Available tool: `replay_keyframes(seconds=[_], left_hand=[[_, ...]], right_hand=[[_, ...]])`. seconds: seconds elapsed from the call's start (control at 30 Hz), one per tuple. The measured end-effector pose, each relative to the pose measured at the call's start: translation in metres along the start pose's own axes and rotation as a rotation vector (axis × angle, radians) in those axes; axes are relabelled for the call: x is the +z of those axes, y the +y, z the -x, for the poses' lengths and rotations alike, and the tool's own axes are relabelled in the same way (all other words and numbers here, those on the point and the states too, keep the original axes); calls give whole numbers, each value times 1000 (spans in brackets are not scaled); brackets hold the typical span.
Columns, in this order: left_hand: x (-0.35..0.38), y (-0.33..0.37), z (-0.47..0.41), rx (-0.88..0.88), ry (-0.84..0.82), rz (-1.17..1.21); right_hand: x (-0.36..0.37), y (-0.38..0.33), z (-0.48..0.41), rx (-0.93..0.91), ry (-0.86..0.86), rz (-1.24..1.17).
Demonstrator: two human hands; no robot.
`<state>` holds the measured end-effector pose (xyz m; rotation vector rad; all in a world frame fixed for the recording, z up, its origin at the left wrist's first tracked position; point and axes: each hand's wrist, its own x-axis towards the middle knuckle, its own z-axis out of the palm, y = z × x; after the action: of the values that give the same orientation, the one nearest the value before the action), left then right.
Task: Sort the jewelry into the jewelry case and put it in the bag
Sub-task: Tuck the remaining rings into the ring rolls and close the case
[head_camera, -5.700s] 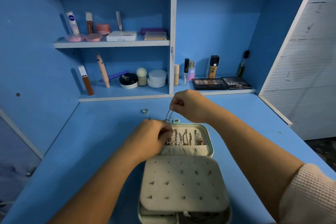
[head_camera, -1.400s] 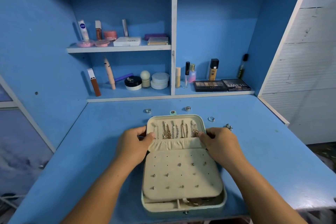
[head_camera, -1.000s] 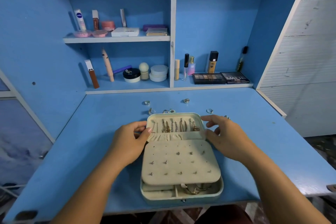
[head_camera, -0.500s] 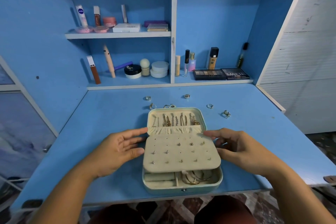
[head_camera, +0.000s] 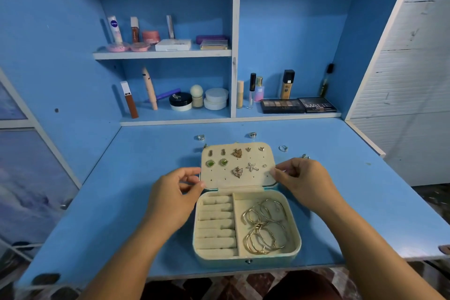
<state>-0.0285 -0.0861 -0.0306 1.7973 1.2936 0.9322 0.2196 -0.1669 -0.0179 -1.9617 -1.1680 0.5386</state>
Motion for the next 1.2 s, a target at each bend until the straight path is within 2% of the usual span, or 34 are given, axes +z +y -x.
replay_keyframes(seconds=[0.2,0.27,0.47,0.6,0.67,0.77,0.9,1.07,1.2], left_hand=[[-4,-2,11,-73,-51,-5],[-4,-2,15,-90,-57,14],[0,-1,13,-85,-71,93],[0,0,4,-93,-78,70],[-2,0,-1,-102,-74,22],[-5,2,-19,-58,-30,-50],[-6,2,-52,49,-11,-234],[4,-9,-73,162,-110,-531],[10,-17,-73,189,-131,-573]], right_hand=[[-7,-1,-9,89,-108,133],[-3,-3,-8,100,-142,90],[8,-7,-2,59,-69,55],[1,-8,-9,76,-123,72],[-8,-10,-18,55,-102,105],[-28,-12,-41,-46,4,337],[-32,-16,-82,-179,-103,519],[-3,-27,-120,-295,-189,504],[17,-31,-135,-265,-187,434]])
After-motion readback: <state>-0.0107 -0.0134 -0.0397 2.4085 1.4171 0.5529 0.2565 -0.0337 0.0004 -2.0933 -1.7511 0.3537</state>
